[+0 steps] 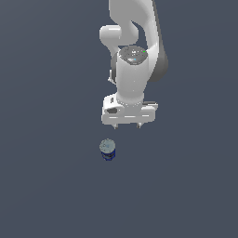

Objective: Pick up the object and move it to a goal position.

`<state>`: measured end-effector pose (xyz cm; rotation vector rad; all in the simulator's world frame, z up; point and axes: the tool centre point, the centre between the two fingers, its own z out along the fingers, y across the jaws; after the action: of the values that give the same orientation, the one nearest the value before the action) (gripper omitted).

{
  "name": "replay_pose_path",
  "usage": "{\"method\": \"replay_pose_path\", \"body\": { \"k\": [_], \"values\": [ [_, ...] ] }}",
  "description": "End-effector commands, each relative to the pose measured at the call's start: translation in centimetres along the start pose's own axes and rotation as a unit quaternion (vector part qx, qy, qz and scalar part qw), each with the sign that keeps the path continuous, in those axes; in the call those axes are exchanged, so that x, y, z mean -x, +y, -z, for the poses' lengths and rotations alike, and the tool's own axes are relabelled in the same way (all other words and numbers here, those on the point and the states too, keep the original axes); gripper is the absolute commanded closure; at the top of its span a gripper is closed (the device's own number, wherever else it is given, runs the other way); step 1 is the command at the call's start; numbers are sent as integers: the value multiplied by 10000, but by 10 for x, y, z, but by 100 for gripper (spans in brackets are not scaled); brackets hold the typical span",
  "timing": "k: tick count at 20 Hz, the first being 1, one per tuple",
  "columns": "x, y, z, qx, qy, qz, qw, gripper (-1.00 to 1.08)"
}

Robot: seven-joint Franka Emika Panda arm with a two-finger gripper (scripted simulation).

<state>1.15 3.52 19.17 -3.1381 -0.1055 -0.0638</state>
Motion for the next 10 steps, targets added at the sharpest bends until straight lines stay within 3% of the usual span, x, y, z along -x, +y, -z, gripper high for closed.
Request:
{"method": "replay_pose_path", "body": {
  "k": [1,10],
  "values": [
    [0,0,0,0,0,0,10000,-92],
    [-9,-29,18,-164,141,87,9997,-92]
  ]
}}
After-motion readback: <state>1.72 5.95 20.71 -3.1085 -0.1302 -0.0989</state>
